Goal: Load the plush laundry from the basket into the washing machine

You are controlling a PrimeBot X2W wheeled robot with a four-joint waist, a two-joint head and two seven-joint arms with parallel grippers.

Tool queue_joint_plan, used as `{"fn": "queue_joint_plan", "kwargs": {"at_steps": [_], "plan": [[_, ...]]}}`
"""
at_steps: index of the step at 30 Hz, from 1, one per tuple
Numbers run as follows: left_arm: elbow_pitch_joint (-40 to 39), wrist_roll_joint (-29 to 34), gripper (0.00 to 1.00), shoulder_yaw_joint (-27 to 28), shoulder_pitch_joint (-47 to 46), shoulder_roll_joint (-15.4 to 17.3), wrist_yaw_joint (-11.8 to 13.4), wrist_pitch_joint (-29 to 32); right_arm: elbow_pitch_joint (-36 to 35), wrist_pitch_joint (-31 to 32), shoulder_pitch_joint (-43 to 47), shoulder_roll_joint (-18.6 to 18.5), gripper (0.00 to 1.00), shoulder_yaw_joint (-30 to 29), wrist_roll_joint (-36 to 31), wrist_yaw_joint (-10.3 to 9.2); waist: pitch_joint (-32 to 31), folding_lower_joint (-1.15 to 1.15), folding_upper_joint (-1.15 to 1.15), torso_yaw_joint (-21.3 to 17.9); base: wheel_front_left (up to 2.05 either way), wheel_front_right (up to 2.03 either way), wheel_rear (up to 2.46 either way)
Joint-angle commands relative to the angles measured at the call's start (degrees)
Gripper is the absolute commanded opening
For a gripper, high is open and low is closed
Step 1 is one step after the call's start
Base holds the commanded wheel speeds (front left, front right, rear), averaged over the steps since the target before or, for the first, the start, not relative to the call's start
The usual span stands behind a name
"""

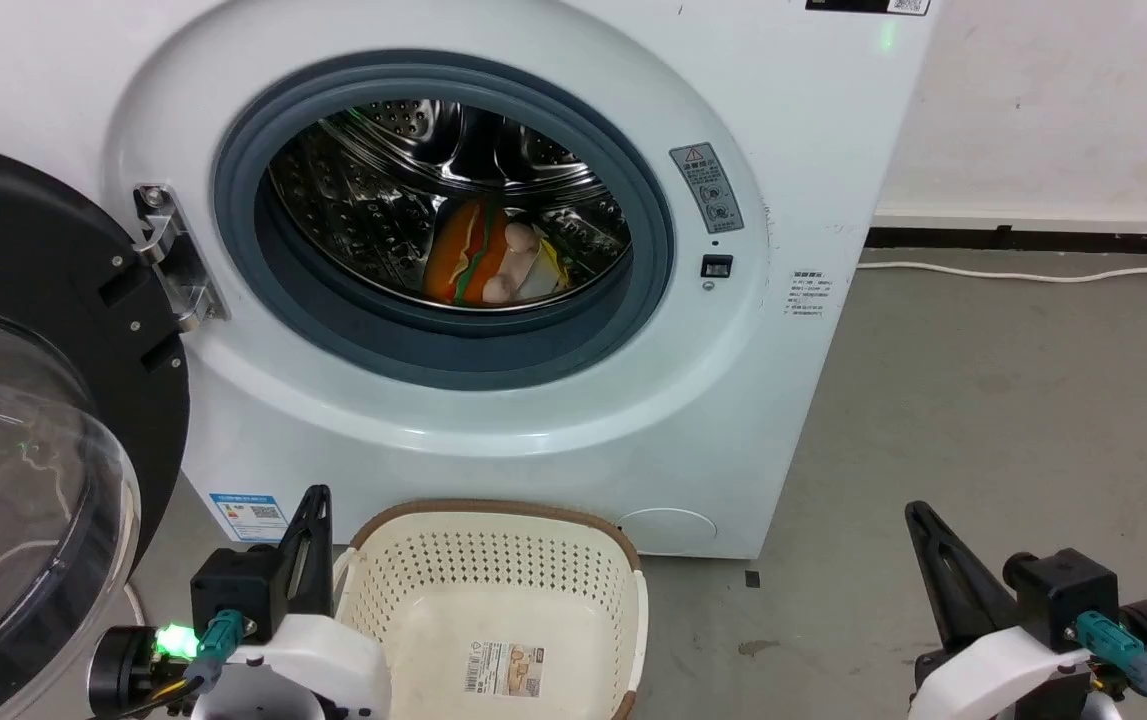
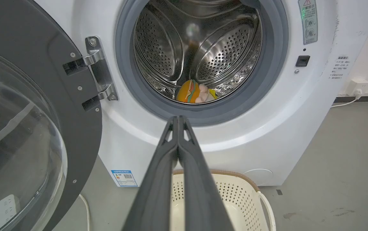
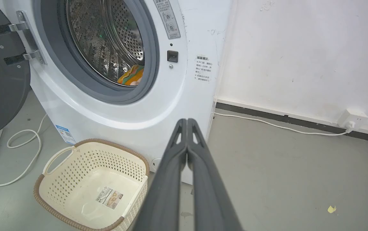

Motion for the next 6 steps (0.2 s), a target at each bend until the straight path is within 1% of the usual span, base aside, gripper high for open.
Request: {"fn": "queue_joint_plan", "kwargs": {"at_steps": [1,6], "plan": [[-0.3,0.1,0.0,0.3,1.0,-0.1,-0.2,0.0,-0.2,0.1,-0.7,0.0,0.0,-0.1,-0.4,-0.05,0.0,0.0,0.0,0.0,0.0,0.0,0.0],[-0.3,0.1,0.0,0.3,1.0,-0.1,-0.2,0.0,-0.2,0.1,-0.7,0.0,0.0,-0.1,-0.4,-0.05,0.0,0.0,0.0,0.0,0.0,0.0,0.0]]}}
